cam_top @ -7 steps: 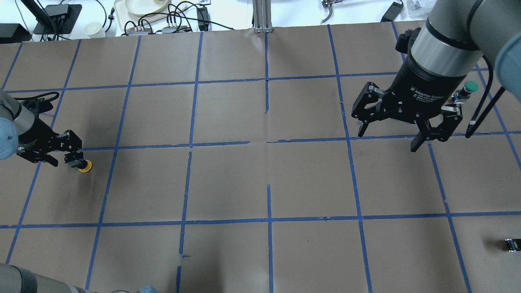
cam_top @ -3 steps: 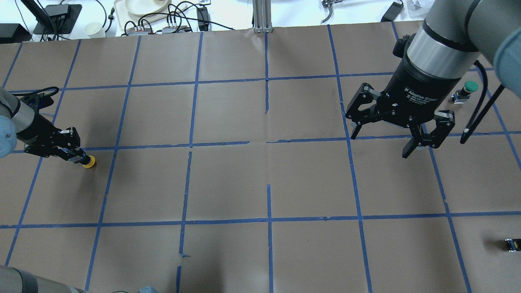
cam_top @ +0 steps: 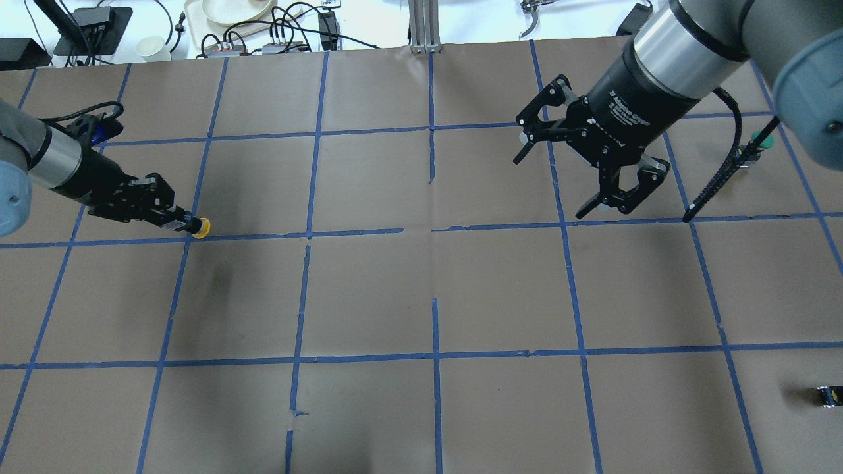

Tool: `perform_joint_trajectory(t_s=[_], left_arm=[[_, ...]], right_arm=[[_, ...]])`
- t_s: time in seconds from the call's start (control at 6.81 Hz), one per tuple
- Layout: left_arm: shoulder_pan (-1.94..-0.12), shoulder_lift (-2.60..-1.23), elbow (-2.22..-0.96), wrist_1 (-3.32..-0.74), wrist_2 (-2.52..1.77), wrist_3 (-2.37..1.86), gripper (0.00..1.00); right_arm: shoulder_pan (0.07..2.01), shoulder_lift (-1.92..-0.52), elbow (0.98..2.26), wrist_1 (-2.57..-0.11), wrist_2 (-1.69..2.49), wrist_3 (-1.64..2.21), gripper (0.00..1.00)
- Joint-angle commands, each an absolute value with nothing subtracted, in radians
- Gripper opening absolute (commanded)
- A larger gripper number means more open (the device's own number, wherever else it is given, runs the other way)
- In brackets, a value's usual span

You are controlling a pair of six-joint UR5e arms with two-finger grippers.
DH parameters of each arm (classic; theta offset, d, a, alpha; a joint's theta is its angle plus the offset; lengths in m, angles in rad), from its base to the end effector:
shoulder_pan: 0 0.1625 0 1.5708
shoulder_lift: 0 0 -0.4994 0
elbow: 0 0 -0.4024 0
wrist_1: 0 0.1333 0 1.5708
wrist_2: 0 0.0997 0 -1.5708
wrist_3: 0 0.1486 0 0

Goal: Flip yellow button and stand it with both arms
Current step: 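Carry the button toward the right gripper while the right gripper approaches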

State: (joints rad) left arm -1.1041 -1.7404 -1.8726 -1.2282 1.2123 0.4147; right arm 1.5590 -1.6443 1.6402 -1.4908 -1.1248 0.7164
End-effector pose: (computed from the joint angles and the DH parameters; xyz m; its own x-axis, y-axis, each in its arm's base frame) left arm 0.0701 -0.5512 0.3212 -0.9266 -0.0656 0.3702 -0.0796 0.9966 -0.0226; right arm 0.1920 -0.4573 0.5210 -0.6723 0.6874 -0.2746 0.6010 0.7235 0.3396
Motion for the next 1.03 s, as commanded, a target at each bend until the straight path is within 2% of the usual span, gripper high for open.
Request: perform_joint_trajectory(t_s=[0.0,0.29,0.88], left_arm=[[-1.227,-1.695,-1.888,-1.259,0.817,0.445,0.03],[-1.365,-1.655,-1.894,-1.238,0.627,0.401,0.02],[-1.390,-1.667,-1.928,-1.192,0.265,0.302,0.01]], right_arm=[[1.554,-1.632,1.640,-1.528,-0.988,0.854,1.00],[1.516,-1.632,1.640,-1.531,-0.907,0.950,1.00],[1.486,-1.628,1.651,-1.552,-0.730,1.101,1.00]])
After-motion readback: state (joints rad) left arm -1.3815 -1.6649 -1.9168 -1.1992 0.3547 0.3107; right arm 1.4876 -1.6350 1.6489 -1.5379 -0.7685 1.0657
